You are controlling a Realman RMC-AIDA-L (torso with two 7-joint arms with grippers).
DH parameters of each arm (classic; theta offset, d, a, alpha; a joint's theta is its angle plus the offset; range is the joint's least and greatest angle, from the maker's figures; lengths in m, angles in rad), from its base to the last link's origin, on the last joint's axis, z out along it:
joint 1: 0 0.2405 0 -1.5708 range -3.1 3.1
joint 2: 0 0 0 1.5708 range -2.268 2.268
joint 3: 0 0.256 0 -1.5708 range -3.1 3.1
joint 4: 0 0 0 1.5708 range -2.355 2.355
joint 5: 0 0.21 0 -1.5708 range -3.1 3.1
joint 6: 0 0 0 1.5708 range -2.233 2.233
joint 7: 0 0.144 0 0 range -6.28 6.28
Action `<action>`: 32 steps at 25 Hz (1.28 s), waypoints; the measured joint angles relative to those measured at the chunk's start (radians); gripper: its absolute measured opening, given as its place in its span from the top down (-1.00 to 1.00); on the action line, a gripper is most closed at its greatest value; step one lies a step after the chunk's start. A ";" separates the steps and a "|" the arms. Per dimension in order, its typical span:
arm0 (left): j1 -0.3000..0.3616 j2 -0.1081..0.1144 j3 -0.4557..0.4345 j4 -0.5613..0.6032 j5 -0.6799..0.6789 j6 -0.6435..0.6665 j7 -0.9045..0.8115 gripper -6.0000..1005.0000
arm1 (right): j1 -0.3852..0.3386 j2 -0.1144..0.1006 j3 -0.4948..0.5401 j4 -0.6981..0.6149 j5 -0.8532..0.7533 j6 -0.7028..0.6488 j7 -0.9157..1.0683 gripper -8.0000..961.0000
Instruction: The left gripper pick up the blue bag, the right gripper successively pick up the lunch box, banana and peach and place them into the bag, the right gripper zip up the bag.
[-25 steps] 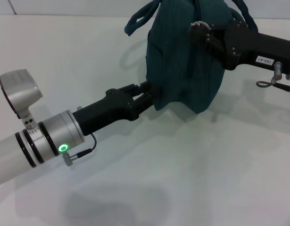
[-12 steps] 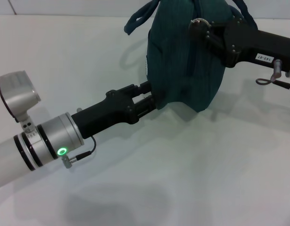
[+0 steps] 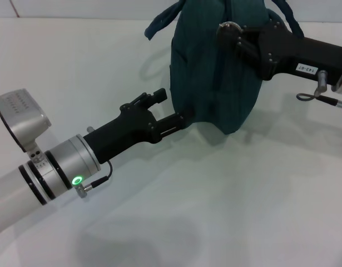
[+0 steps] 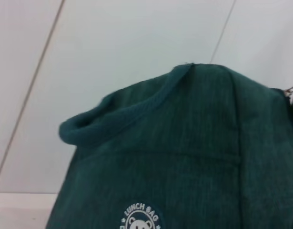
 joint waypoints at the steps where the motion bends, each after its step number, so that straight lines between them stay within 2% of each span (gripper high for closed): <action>1: 0.000 0.000 0.000 0.000 -0.001 -0.002 0.001 -0.38 | 0.002 0.000 0.000 0.002 0.000 0.000 0.000 0.92; 2: 0.000 0.000 0.000 0.000 -0.001 -0.003 0.001 -0.42 | 0.002 0.000 0.000 0.002 0.000 0.000 0.000 0.92; 5: 0.000 0.000 0.000 -0.001 -0.003 -0.004 0.001 -0.75 | 0.003 0.000 0.000 0.002 0.001 0.004 0.000 0.92; 10: -0.001 0.000 0.001 0.004 -0.004 -0.004 0.002 -0.76 | 0.003 0.001 0.000 0.004 0.001 0.007 -0.001 0.92; 16: -0.001 0.000 0.006 0.006 0.002 0.001 0.052 -0.46 | -0.007 0.000 0.004 0.006 0.001 0.007 -0.004 0.92; 21: 0.001 0.000 0.004 0.002 0.001 0.004 0.061 0.00 | -0.009 -0.001 0.008 0.015 0.001 0.007 -0.007 0.91; 32: 0.006 0.000 0.002 -0.001 0.000 0.005 0.062 0.49 | -0.029 -0.002 0.013 0.017 0.040 0.006 -0.004 0.91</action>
